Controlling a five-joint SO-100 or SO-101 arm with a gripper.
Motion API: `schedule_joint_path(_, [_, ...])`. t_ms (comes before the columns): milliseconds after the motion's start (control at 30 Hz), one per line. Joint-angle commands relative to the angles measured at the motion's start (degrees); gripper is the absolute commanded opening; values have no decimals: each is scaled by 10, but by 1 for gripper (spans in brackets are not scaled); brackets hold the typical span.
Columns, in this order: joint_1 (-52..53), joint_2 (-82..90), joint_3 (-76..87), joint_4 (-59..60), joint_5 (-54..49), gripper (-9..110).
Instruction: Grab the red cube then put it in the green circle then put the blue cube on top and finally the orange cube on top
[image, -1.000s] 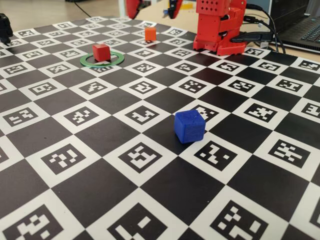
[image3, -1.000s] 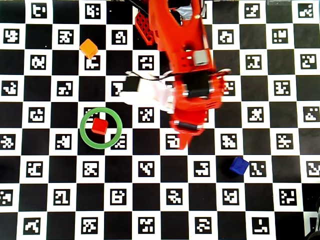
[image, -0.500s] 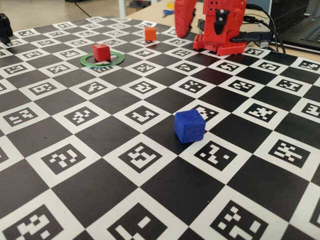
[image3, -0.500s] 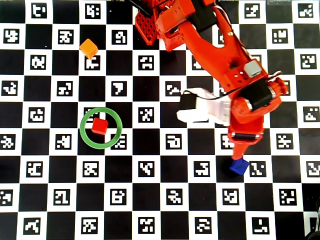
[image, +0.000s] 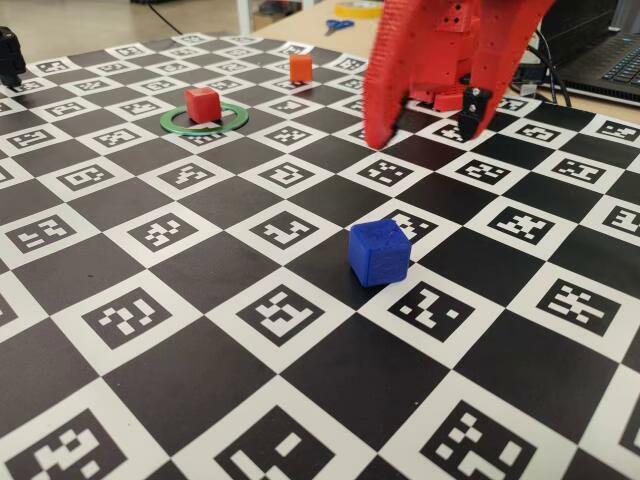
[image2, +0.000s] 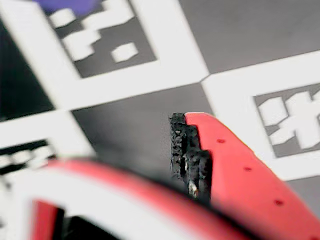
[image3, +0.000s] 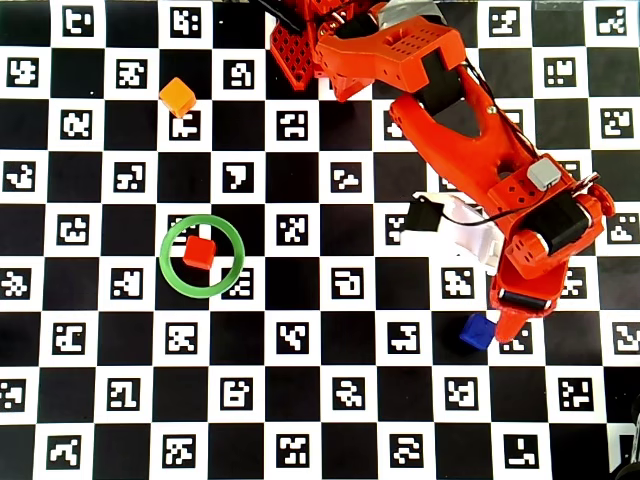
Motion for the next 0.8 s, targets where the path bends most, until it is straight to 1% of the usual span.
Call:
schedule_joint_path(0, [14, 10, -46, -17, 24, 36])
schedule_joint_path(367, [20, -45, -35, -19, 44, 36])
schedule_joint_path(767, [6, -101, -83, -33, 50, 36])
